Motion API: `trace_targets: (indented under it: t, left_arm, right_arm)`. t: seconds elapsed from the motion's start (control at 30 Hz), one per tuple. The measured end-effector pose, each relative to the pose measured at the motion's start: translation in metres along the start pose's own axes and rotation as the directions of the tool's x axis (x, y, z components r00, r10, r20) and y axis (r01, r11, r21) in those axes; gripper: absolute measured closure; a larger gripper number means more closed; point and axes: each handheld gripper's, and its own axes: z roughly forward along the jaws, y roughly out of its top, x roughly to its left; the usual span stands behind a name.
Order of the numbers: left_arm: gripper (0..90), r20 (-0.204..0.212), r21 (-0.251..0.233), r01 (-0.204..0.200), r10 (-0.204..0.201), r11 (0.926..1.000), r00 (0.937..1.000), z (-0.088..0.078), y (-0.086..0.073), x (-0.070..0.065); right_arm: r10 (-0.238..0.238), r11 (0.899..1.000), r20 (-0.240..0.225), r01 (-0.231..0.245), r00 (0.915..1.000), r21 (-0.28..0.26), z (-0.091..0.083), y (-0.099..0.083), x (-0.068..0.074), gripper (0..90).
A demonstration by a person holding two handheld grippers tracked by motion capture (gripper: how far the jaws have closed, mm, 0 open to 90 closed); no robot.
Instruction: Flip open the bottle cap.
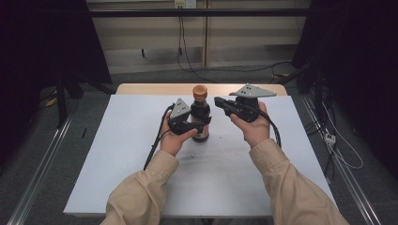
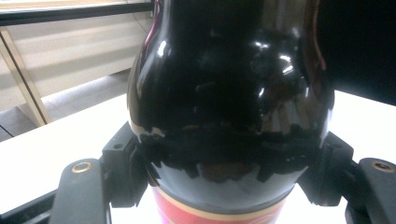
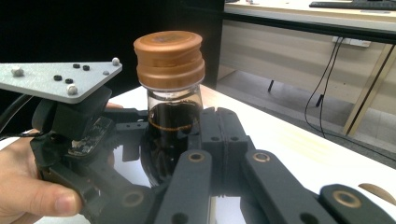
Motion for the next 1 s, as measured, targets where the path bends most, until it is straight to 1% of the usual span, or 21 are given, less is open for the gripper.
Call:
trace_targets:
  t: [0.07, 0.3, 0.43, 0.53, 0.7, 0.8, 1.0]
  left_arm:
    - [28.9, -0.001, -0.001, -0.002, 0.002, 1.0000, 1.0000, 0.000, 0.000, 0.000]
    - [29.0, -0.001, -0.003, -0.001, 0.001, 1.0000, 1.0000, 0.000, 0.000, 0.000]
    - [29.0, -0.001, -0.007, -0.001, 0.001, 1.0000, 1.0000, 0.000, -0.001, 0.000]
    - [29.1, -0.001, -0.009, -0.009, 0.009, 0.9999, 1.0000, 0.000, -0.001, 0.000]
    - [29.1, 0.000, -0.010, -0.007, 0.007, 0.9999, 1.0000, 0.001, -0.001, 0.000]
    - [29.1, -0.001, -0.010, -0.008, 0.008, 0.9999, 1.0000, 0.001, -0.001, 0.000]
    - [29.2, -0.002, -0.006, -0.010, 0.010, 0.9999, 0.9999, 0.001, -0.001, 0.000]
  right_arm:
    - [0.007, 1.000, -0.001, -0.007, 1.0000, 0.004, 0.001, 0.001, 0.000, 90.0]
    - [0.002, 1.000, -0.009, -0.002, 1.0000, -0.001, 0.004, 0.007, 0.001, 90.0]
    - [-0.011, 1.000, -0.018, 0.011, 0.9998, 0.006, 0.006, 0.011, 0.003, 90.0]
    - [-0.024, 1.000, -0.013, 0.024, 0.9996, 0.006, 0.007, 0.014, 0.004, 90.0]
    - [-0.033, 0.999, -0.016, 0.033, 0.9993, -0.006, 0.006, 0.019, 0.001, 90.0]
    - [-0.030, 1.000, -0.019, 0.030, 0.9994, -0.007, 0.006, 0.022, 0.000, 90.0]
    - [-0.042, 0.999, -0.032, 0.043, 0.9986, 0.009, 0.009, 0.022, 0.003, 90.0]
